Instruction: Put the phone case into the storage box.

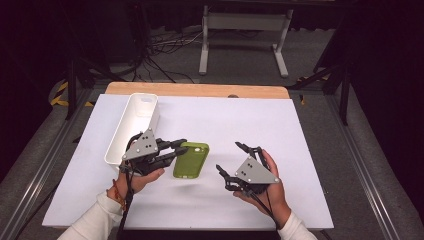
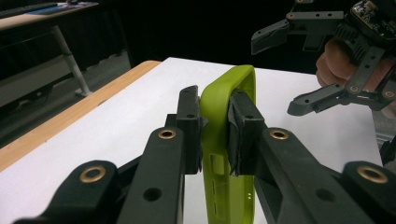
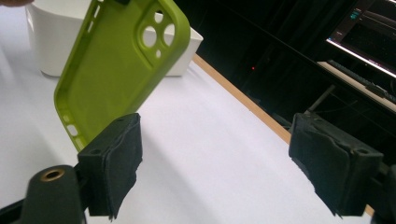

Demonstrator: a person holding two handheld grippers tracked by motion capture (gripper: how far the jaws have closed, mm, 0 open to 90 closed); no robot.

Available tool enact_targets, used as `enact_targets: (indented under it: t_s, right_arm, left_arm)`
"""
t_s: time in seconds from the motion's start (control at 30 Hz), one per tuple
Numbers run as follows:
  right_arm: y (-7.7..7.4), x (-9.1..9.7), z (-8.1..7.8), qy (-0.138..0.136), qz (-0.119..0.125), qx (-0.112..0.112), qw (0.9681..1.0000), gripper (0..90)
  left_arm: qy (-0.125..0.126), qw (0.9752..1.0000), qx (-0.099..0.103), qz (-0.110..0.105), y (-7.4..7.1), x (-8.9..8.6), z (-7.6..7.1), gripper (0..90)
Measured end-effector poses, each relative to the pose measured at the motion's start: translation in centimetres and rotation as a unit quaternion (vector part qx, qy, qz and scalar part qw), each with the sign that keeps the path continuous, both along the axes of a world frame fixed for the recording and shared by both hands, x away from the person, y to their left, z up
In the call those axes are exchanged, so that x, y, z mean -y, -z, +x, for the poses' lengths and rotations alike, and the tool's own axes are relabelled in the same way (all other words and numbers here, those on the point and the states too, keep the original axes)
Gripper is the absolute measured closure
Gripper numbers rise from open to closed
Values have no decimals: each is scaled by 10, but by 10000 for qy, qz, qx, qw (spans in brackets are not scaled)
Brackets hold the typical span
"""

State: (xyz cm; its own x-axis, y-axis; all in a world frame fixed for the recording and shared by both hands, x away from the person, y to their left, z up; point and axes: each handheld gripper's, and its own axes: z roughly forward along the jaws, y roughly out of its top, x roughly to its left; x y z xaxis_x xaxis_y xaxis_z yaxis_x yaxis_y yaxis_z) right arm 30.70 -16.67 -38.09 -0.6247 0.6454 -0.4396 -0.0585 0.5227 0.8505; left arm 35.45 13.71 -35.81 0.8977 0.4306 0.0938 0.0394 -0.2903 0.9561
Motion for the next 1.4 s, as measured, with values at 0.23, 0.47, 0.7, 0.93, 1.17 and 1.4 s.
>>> enact_targets:
  t_s: [0.23,0.47,0.7,0.93,1.17,1.4]
  right_arm:
    - [4,8,-2,88,-74,-24,9999,183]
    - [7,18,-5,178,-87,-66,9998,182]
    - [11,27,-7,215,-75,-116,9997,178]
    - [16,33,-9,221,-66,-178,9996,175]
    - [20,36,-11,261,-85,-207,9994,174]
    - [26,39,-14,285,-141,-270,9991,173]
  left_arm:
    - [-22,10000,-16,-53,-1,-3,0,774]
    - [-17,10000,11,-42,-2,-5,0,773]
    - [-50,9999,16,-136,-4,-9,0,774]
    - [-87,9998,45,-177,-7,-14,1,774]
    - [-132,9995,60,-268,-8,-17,0,774]
    - [-179,9994,109,-292,-11,-22,0,774]
